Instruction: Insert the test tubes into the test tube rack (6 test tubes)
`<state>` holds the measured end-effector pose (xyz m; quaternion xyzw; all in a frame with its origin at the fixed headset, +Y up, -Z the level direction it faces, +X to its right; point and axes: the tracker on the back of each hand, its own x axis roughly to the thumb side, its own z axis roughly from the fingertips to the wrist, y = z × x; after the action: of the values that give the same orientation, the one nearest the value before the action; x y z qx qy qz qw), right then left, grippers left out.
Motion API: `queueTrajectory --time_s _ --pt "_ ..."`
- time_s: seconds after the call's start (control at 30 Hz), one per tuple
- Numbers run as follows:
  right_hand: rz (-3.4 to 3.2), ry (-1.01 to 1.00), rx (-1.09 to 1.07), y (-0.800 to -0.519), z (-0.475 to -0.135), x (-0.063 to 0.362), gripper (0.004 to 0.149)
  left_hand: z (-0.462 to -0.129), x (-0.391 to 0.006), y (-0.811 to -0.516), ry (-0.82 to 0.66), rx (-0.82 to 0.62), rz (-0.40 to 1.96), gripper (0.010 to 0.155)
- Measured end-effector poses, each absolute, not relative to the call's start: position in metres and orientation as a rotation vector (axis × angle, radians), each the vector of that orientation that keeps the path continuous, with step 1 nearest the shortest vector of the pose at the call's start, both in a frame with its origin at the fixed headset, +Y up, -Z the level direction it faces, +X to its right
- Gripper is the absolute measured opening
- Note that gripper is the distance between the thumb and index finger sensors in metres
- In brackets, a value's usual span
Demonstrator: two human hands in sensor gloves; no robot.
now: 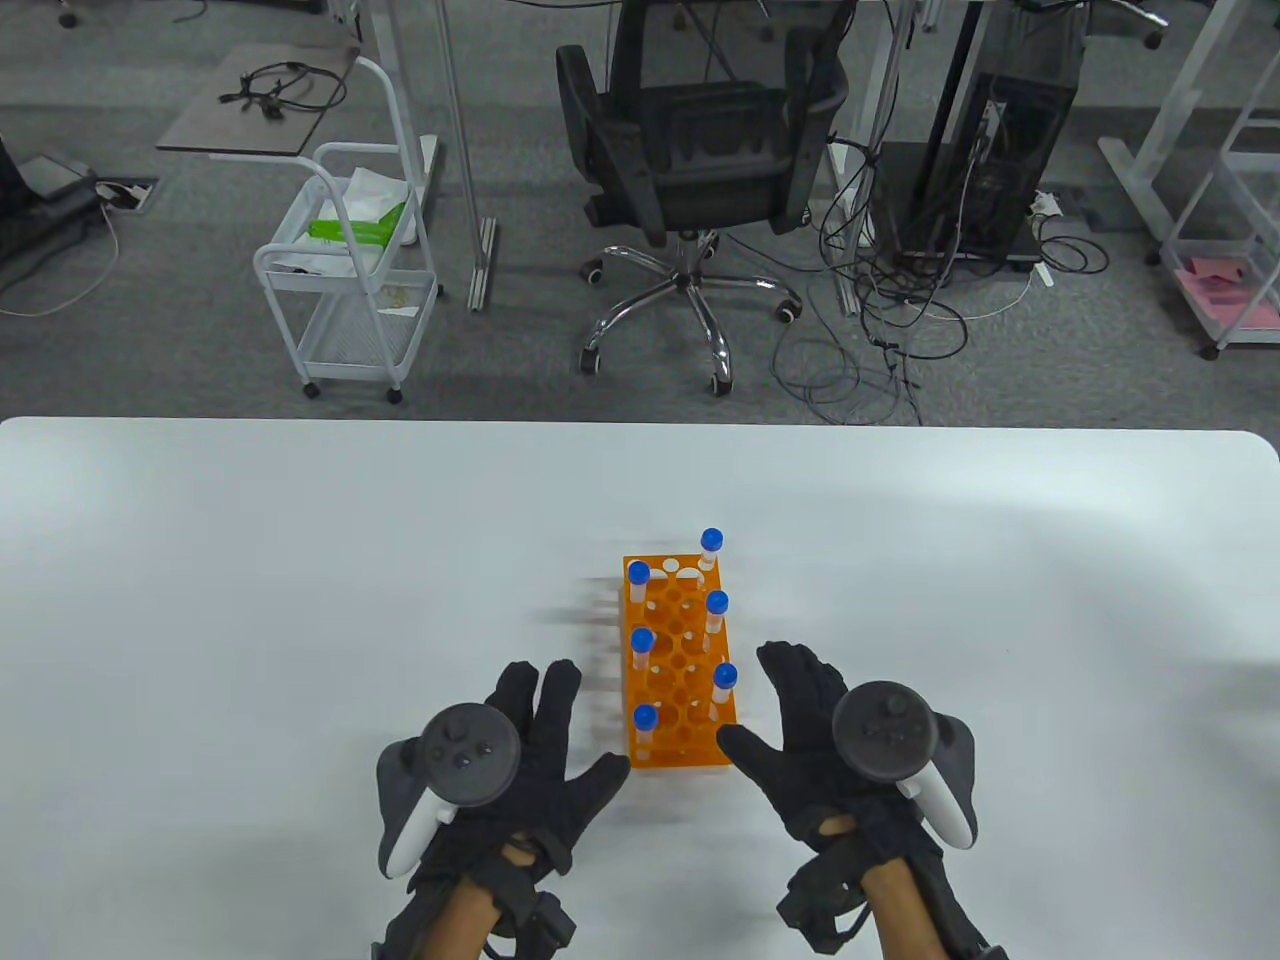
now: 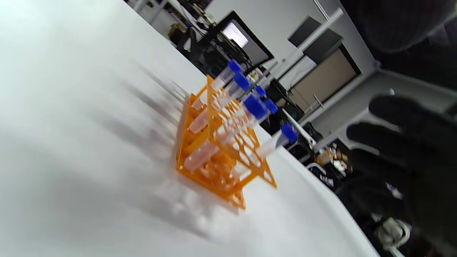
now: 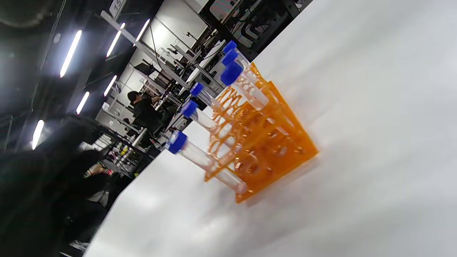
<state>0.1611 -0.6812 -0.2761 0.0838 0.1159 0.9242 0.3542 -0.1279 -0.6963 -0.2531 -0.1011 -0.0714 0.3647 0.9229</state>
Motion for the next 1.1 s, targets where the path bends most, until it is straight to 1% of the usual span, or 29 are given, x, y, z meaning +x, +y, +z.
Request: queueTrajectory --time_s 0.07,0.1,0.13,0.17,0.2,0.27,0.4,0.5,0.77,0.9,1.1 --pt "2.463 0.282 0.215 -0.696 -0.278 0.162 0.101 -0.251 -0.121 -0.704 -0.168 -0.178 0.727 0.086" --pt "2.487 0.275 0.207 -0.703 -0.278 0.163 0.102 -0.251 -0.12 -0.707 -0.167 -0.191 0.725 0.086" --pt "2.514 0.271 0.193 -0.71 -0.281 0.164 0.1 -0.251 -0.119 -0.709 -0.173 -0.249 0.721 0.086" --pt "2.533 0.32 0.182 -0.711 -0.285 0.163 0.101 -0.251 -0.12 -0.71 -0.181 -0.283 0.716 0.086" --pt "2.539 0.33 0.174 -0.71 -0.285 0.164 0.103 -0.251 -0.122 -0.711 -0.171 -0.252 0.716 0.086" --pt "2.545 0.236 0.148 -0.711 -0.286 0.166 0.1 -0.254 -0.126 -0.712 -0.16 -0.24 0.718 0.086" --pt "2.604 0.309 0.177 -0.72 -0.287 0.168 0.1 -0.264 -0.128 -0.719 -0.146 -0.246 0.665 0.086" --pt "2.596 0.32 0.169 -0.721 -0.288 0.167 0.099 -0.268 -0.129 -0.725 -0.14 -0.287 0.663 0.086" --pt "2.607 0.389 0.242 -0.726 -0.278 0.152 0.099 -0.266 -0.128 -0.728 -0.129 -0.268 0.637 0.087" --pt "2.628 0.395 0.252 -0.726 -0.278 0.149 0.099 -0.267 -0.127 -0.734 -0.125 -0.329 0.652 0.087" --pt "2.617 0.413 0.227 -0.73 -0.278 0.152 0.099 -0.267 -0.124 -0.735 -0.138 -0.33 0.649 0.086"
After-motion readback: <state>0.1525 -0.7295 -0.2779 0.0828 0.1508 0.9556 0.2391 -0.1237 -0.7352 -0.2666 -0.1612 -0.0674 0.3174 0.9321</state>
